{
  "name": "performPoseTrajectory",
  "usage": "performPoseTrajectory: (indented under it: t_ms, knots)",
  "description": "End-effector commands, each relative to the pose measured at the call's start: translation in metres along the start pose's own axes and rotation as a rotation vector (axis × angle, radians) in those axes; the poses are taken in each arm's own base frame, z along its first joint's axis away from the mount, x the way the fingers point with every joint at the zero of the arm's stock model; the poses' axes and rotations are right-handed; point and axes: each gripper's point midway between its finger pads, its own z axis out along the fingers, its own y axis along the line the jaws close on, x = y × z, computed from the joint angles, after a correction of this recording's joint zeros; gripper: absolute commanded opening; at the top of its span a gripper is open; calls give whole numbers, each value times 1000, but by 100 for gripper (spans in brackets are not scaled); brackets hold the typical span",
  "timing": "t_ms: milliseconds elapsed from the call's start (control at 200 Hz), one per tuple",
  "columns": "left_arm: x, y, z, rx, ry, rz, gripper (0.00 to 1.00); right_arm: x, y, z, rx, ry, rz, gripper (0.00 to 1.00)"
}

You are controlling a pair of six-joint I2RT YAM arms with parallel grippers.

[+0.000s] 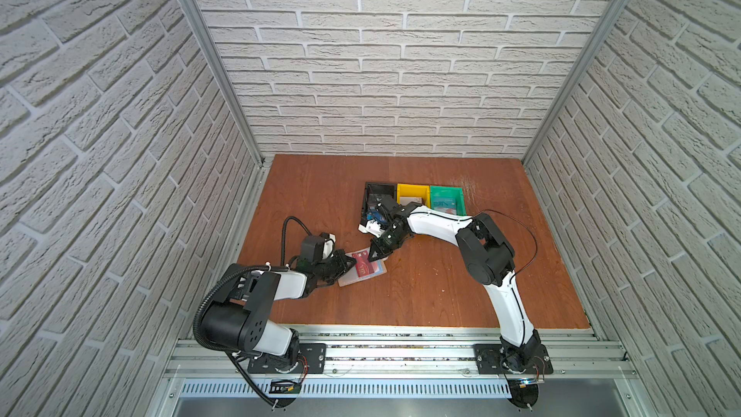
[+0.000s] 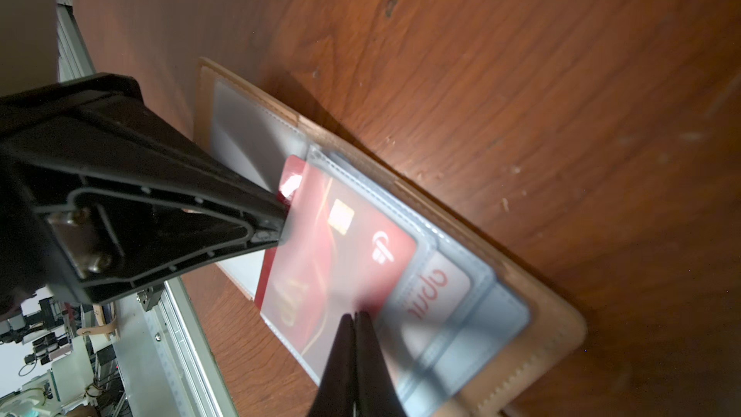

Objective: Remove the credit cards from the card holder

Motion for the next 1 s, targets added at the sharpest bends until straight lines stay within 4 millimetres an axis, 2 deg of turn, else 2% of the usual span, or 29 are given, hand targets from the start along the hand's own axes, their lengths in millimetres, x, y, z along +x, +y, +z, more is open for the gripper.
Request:
performPoseTrajectory:
  t_ms: [0, 305, 440, 550, 685, 785, 860, 995]
  knots:
    - [23, 44, -8, -162, 55, -46, 0, 17, -33, 13, 74, 50, 80, 7]
    - [35, 64, -15, -210, 74, -78, 0, 16, -33, 12, 42, 46, 108, 11]
    - [31, 67, -29, -218, 35, -105, 0, 15, -33, 10, 41, 43, 111, 12]
    - [27, 66, -45, -242, 7, -118, 0, 13, -31, 8, 35, 36, 107, 18]
    - [19, 60, -68, -280, -36, -104, 0, 12, -27, 6, 12, 35, 102, 21]
    - [15, 52, -76, -258, -65, -102, 0, 7, -15, -1, -27, 21, 79, 22]
    - [11, 43, -80, -227, -87, -101, 0, 0, -1, -16, -62, -7, 55, 23]
    - [-3, 16, -87, -134, -139, -77, 0, -11, 23, -46, -121, -52, 8, 28]
